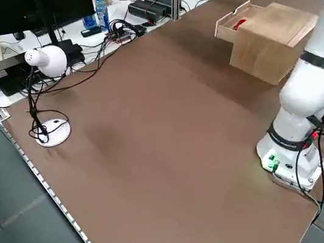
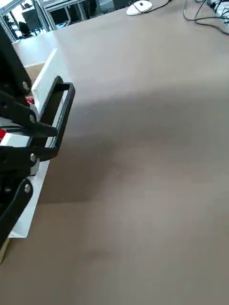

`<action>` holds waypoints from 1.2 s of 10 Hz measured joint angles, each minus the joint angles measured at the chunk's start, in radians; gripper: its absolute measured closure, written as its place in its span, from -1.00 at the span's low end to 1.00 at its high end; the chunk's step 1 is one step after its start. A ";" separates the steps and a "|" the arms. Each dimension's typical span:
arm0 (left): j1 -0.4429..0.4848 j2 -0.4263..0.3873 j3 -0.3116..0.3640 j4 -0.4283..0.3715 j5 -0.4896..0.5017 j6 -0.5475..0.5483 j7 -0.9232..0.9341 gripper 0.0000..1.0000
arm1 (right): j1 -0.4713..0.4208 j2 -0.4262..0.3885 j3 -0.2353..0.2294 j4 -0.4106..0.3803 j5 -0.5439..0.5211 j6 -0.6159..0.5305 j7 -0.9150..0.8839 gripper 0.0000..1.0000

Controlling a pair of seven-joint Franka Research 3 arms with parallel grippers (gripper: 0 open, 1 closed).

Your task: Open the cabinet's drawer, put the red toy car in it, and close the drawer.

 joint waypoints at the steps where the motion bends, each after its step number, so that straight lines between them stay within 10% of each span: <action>1: 0.010 -0.036 0.057 -0.008 -0.026 0.000 0.142 -0.89 | 0.009 0.008 0.000 -0.002 0.000 -0.002 -0.001 0.89; 4: 0.018 -0.103 0.187 -0.011 -0.055 -0.068 0.548 -0.91 | 0.031 0.026 0.000 -0.009 -0.004 -0.076 -0.005 0.93; 12: 0.018 -0.070 0.229 0.122 -0.020 -0.148 0.955 -1.00 | 0.033 0.032 -0.018 -0.002 -0.017 -0.192 -0.014 0.97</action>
